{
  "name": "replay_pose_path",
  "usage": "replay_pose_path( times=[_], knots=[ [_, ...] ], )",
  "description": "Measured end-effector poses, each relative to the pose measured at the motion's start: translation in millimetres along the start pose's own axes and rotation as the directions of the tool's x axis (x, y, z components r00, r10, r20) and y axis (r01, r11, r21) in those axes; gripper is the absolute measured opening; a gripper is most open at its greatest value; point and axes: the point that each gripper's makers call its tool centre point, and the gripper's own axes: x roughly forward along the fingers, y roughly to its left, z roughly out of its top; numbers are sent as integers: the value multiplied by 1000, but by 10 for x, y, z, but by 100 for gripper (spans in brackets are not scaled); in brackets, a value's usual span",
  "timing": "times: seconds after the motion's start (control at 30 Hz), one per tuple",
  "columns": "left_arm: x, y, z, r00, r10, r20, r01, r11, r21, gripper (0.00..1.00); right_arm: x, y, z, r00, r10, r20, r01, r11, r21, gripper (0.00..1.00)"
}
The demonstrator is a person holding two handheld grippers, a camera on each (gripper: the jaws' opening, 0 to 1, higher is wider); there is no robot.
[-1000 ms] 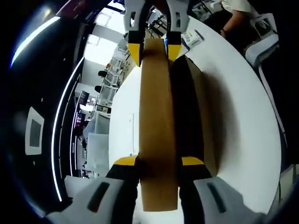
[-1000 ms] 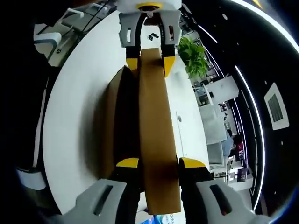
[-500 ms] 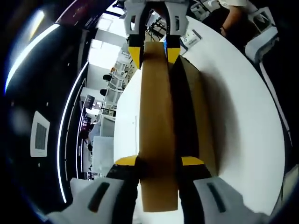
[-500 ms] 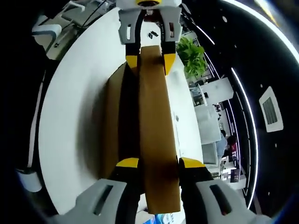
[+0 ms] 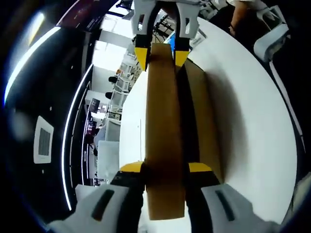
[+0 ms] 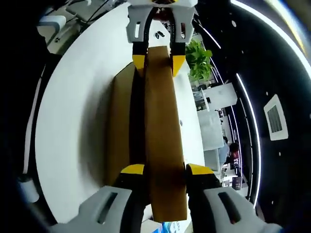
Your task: Operate the shoe box by opening the lid, removing the specified soft item, and placing it in the target area until the item is outside and the box remains undamaged.
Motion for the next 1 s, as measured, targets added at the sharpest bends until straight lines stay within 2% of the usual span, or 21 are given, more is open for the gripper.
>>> replay_pose_path(
  times=[0.3, 0.6, 0.87, 1.0],
  knots=[
    [3, -83, -15, 1000, 8, -7, -8, 1000, 4, 33, 9, 89, 10, 999, -35, -5, 35, 999, -19, 31],
    [2, -120, -16, 999, 43, -10, -43, 999, 20, 33, 11, 148, -3, 998, -68, 7, 68, 997, -25, 31],
    [-61, -141, -4, 999, 28, -41, -24, 995, 95, 33, -5, 132, 15, 997, -69, 16, 70, 997, -21, 31],
    [-114, -159, 22, 999, 26, -38, -22, 994, 109, 32, 6, 144, 19, 998, -69, 16, 69, 997, -28, 31]
  ],
)
